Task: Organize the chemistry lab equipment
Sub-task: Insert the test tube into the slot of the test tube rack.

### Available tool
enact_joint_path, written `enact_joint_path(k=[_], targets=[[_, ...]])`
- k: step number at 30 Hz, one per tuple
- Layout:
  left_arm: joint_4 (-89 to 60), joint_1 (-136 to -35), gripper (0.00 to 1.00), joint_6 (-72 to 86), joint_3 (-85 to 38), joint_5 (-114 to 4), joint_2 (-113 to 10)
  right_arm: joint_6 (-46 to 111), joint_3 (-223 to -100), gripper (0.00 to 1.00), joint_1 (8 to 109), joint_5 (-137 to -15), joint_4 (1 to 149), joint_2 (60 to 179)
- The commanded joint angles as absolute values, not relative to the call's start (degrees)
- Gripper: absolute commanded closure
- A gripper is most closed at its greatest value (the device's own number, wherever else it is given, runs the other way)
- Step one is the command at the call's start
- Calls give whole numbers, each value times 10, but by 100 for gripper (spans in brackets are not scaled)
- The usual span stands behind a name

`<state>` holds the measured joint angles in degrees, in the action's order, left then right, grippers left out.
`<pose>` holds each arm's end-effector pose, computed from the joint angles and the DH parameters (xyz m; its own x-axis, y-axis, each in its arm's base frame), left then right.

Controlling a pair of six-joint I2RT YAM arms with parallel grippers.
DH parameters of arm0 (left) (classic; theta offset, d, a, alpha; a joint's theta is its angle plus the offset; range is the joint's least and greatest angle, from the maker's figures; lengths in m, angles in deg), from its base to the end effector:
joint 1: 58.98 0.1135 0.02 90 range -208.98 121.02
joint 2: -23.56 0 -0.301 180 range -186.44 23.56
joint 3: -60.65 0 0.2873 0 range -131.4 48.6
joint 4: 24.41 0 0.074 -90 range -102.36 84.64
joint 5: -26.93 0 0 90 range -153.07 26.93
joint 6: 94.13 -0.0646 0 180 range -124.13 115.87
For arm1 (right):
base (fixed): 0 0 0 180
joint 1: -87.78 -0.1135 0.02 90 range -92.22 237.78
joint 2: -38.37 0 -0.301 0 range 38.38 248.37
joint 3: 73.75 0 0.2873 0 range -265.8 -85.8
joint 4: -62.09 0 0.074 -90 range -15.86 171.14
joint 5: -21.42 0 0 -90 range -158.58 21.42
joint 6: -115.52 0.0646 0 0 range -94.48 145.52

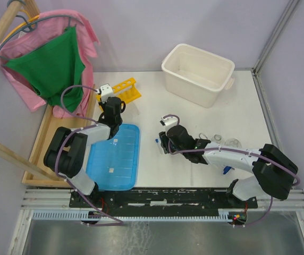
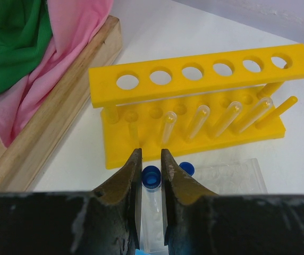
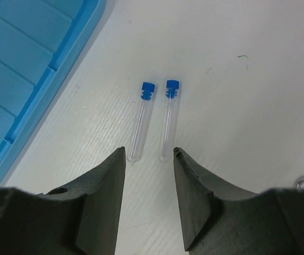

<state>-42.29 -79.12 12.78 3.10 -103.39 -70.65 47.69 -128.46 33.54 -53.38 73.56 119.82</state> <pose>0.3798 -0.0948 0.2025 -0.1982 -0.1635 -0.9664 -0.3870 0.9189 -0.0761 0.2118 0.2652 0.1976 -0.5848 -0.1889 -0.7889 -0.4773 0.8665 0.1463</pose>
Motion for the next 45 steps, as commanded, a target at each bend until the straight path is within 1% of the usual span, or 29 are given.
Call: enact_joint_path(k=[1, 16, 34, 45], targets=[[-459, -787, 97, 109, 8, -1043, -717, 471, -1303, 50, 339, -537, 719, 1197], [-462, -787, 97, 102, 0, -1048, -734, 466, -1314, 50, 348, -551, 714, 1216], [-460, -787, 97, 109, -1, -1037, -752, 462, -1313, 50, 354, -558, 721, 1210], [-452, -787, 85, 118, 7, -1004, -731, 467, -1322, 48, 354, -572, 739, 1214]])
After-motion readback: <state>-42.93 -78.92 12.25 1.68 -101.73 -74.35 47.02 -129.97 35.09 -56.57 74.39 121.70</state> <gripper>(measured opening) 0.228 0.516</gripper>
